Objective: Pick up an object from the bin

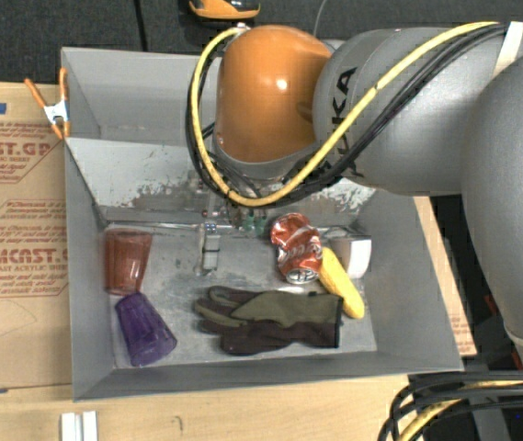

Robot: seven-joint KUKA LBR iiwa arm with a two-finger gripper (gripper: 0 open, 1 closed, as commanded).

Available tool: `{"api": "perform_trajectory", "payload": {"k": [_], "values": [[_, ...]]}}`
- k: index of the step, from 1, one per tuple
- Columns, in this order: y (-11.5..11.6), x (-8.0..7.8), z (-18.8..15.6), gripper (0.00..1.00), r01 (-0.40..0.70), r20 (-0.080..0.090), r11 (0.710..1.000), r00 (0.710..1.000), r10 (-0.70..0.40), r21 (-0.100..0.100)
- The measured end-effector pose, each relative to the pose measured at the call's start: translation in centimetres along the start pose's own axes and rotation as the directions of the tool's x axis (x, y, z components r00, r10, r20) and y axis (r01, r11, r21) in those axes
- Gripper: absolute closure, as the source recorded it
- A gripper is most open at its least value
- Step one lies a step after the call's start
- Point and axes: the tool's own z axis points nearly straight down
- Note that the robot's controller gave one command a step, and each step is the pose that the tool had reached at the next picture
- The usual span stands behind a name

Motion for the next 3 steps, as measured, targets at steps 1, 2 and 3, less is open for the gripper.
{"api": "perform_trajectory", "payload": {"k": [1,2,3], "values": [[-0.1,-0.2,-0.5,0.00,-0.002,0.008,1.000,1.000,0.002,-0.001],[-0.6,0.6,2.5,0.00,0.062,0.014,0.998,0.998,-0.062,-0.001],[-0.7,3.7,9.2,0.00,0.107,0.010,0.994,0.994,-0.107,-0.001]]}}
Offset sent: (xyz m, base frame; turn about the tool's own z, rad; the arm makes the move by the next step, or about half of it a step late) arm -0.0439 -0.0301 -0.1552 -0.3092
